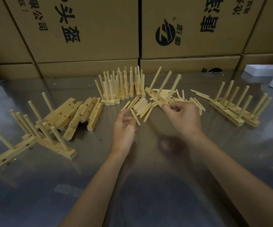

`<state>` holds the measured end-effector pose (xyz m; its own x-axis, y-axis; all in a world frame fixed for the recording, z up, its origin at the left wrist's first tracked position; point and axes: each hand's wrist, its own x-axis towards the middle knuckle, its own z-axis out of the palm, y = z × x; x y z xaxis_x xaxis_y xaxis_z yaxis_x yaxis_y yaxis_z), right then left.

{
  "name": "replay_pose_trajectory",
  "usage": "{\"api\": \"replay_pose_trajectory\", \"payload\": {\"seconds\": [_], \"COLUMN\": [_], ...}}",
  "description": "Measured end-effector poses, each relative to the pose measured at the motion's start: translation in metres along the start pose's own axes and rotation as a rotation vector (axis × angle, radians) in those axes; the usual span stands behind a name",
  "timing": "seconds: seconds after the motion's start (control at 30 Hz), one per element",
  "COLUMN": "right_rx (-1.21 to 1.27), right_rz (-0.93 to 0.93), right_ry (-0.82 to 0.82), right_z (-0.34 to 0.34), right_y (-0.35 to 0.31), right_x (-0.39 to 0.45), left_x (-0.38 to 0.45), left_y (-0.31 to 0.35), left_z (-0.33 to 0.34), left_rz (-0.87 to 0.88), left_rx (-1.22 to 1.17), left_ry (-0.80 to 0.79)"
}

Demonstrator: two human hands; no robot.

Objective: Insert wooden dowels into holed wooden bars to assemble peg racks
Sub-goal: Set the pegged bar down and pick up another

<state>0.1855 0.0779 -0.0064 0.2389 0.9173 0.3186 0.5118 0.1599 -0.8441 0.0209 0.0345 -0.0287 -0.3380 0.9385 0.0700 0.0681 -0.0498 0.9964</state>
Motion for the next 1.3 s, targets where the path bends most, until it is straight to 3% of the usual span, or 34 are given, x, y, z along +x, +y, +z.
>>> {"api": "replay_pose_trajectory", "payload": {"seconds": [0.13,0.43,0.6,0.77,0.93,1.0,1.13,1.2,1.3], "right_rx": [-0.257,-0.578,-0.810,-0.860,-0.773,-0.594,-0.254,-0.238,-0.410], "right_rz": [0.010,0.021,-0.132,-0.161,-0.317,-0.410,-0.451,-0.447,-0.405], "right_ry": [0.023,-0.157,-0.254,-0.273,-0.133,-0.231,-0.640,-0.810,-1.003], "right_z": [0.027,0.105,0.114,0.107,0.094,0.094,0.113,0.133,0.161], "right_y": [-0.003,0.006,0.012,0.018,-0.003,-0.028,-0.085,-0.103,-0.116], "right_x": [0.062,0.139,0.154,0.151,0.124,0.102,0.045,0.019,-0.002], "left_x": [0.012,0.020,0.022,0.022,0.018,0.023,0.016,0.015,0.037], "left_y": [-0.006,-0.018,-0.020,-0.019,-0.019,-0.017,-0.011,0.002,0.022], "left_z": [0.002,0.005,0.005,0.005,0.005,0.005,-0.001,-0.006,-0.015], "left_rz": [0.054,0.046,0.048,0.060,0.075,0.058,-0.012,-0.062,-0.331], "left_rx": [0.125,0.118,0.126,0.154,0.160,0.084,-0.129,-0.151,0.008], "left_ry": [0.040,0.101,0.106,0.112,0.118,0.142,0.280,0.321,0.411]}}
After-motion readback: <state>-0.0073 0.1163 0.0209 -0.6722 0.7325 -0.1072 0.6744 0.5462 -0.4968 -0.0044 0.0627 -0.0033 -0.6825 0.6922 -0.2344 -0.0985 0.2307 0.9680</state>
